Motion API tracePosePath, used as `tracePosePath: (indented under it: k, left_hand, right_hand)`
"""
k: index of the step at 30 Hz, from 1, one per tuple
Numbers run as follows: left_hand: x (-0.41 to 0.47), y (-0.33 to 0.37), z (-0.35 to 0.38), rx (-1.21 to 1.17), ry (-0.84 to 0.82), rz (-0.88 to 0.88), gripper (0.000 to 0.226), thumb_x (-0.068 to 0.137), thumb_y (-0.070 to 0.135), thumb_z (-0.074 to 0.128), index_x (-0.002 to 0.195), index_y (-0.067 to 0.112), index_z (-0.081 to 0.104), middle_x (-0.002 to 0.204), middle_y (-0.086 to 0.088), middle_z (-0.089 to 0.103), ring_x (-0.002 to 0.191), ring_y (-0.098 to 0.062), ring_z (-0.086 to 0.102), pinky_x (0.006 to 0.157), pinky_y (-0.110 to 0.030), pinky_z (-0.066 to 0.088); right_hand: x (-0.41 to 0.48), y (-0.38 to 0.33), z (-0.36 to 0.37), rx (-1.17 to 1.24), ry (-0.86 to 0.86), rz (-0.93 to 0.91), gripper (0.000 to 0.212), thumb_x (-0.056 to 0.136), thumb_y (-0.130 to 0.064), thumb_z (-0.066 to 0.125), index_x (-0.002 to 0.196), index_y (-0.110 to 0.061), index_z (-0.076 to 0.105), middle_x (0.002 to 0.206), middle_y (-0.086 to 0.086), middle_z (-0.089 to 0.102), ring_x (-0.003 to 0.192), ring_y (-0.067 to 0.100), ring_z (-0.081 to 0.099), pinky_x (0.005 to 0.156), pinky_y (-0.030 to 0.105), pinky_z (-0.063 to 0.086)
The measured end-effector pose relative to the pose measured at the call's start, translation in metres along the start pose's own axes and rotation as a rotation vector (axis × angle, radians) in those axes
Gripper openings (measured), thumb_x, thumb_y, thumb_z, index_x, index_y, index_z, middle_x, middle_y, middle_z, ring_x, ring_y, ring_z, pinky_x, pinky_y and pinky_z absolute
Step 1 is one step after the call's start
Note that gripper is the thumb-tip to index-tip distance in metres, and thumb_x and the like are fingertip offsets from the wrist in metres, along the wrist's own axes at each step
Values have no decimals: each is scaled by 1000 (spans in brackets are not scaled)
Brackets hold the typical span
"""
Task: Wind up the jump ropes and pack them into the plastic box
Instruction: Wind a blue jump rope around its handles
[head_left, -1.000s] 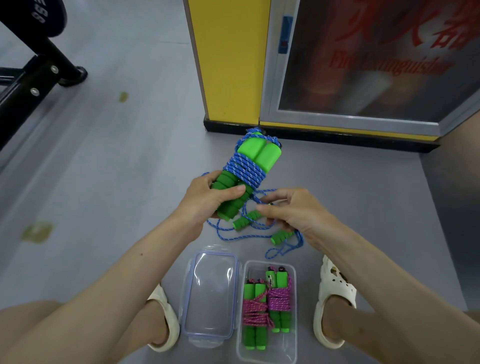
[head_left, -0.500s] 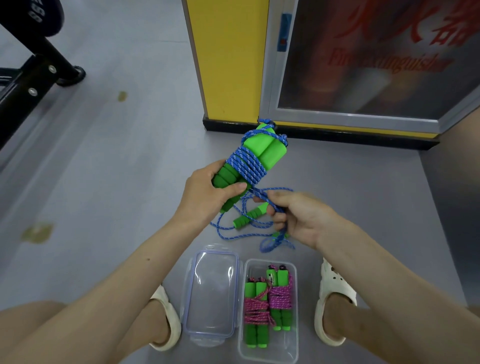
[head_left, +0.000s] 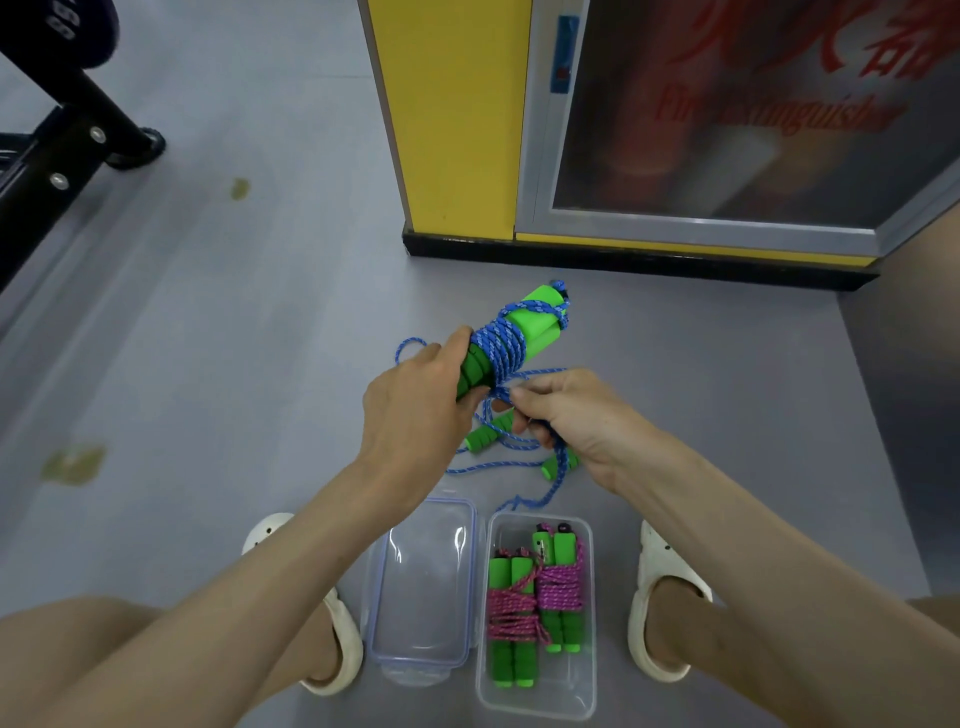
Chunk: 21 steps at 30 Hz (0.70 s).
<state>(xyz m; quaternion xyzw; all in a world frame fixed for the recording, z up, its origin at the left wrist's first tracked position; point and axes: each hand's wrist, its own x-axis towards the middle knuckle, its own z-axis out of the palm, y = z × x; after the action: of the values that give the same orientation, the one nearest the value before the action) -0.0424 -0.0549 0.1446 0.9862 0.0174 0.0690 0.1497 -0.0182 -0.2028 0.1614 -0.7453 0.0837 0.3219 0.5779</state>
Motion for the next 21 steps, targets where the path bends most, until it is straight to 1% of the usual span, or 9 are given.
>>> tracePosePath:
  k: [3, 5, 9, 11, 13, 15, 18, 19, 21]
  left_hand:
    - [-3, 4, 5, 31, -86, 17, 54, 87, 34, 58, 136, 20, 40, 97, -2, 62, 80, -26, 60, 59, -33, 43]
    - [-7, 9, 7, 33, -142, 34, 62, 85, 26, 56, 142, 18, 31, 102, -4, 61, 83, -27, 60, 59, -32, 39]
    - [-15, 14, 10, 5, -183, 92, 72, 88, 15, 51, 151, 16, 14, 126, -6, 52, 96, -29, 57, 64, -28, 31]
    - [-15, 14, 11, -33, -183, 119, 73, 89, 12, 52, 151, 14, 13, 140, -5, 44, 108, -27, 54, 68, -26, 31]
    - [-15, 12, 14, -133, -167, 151, 77, 87, 9, 57, 151, 12, 15, 148, -5, 38, 119, -26, 49, 74, -29, 39]
    - [-15, 10, 18, -230, -175, 187, 83, 83, 8, 62, 152, 11, 14, 154, -7, 30, 130, -25, 42, 86, -32, 44]
    - [-14, 13, 20, -418, -248, 212, 88, 82, 8, 65, 152, 14, 11, 157, -10, 21, 142, -23, 26, 111, -34, 32]
    - [-13, 16, 17, -502, -281, 180, 87, 82, 7, 64, 152, 16, 14, 156, -9, 21, 142, -21, 23, 113, -31, 28]
    - [-6, 17, 11, -677, -337, 66, 76, 83, 3, 61, 149, 19, 26, 149, -5, 29, 137, -16, 30, 111, -25, 29]
  right_hand:
    - [0, 1, 1, -24, 11, -8, 31, 98, -10, 48, 70, -11, 62, 49, -5, 54, 42, 6, 36, 42, 11, 33]
    - [0, 2, 0, -32, 26, -10, 35, 98, -9, 46, 65, -11, 58, 41, -9, 51, 40, 4, 37, 41, 10, 33]
    - [1, 7, -1, 5, 19, -13, 30, 98, -9, 48, 70, -7, 60, 57, 1, 55, 44, 6, 39, 44, 14, 35]
    - [0, 8, 0, 40, 7, -19, 28, 95, -23, 56, 73, -6, 62, 57, 0, 57, 46, 7, 40, 45, 16, 36]
    - [0, 7, 0, 79, 25, -20, 38, 86, -40, 64, 71, -5, 64, 55, 1, 57, 47, 9, 39, 48, 18, 36]
    - [0, 6, -1, 112, 83, -17, 45, 79, -49, 68, 65, -7, 63, 60, 8, 54, 46, 11, 36, 48, 21, 35]
    - [3, 5, -5, 181, 183, -6, 46, 79, -49, 68, 57, -10, 58, 60, 10, 50, 41, 11, 33, 45, 22, 31]
    - [3, 5, -6, 190, 197, -3, 45, 81, -47, 67, 57, -10, 57, 58, 9, 51, 41, 11, 33, 46, 23, 30]
    - [6, 6, -7, 193, 198, 9, 42, 86, -43, 65, 62, -8, 60, 58, 5, 52, 43, 11, 33, 47, 23, 30]
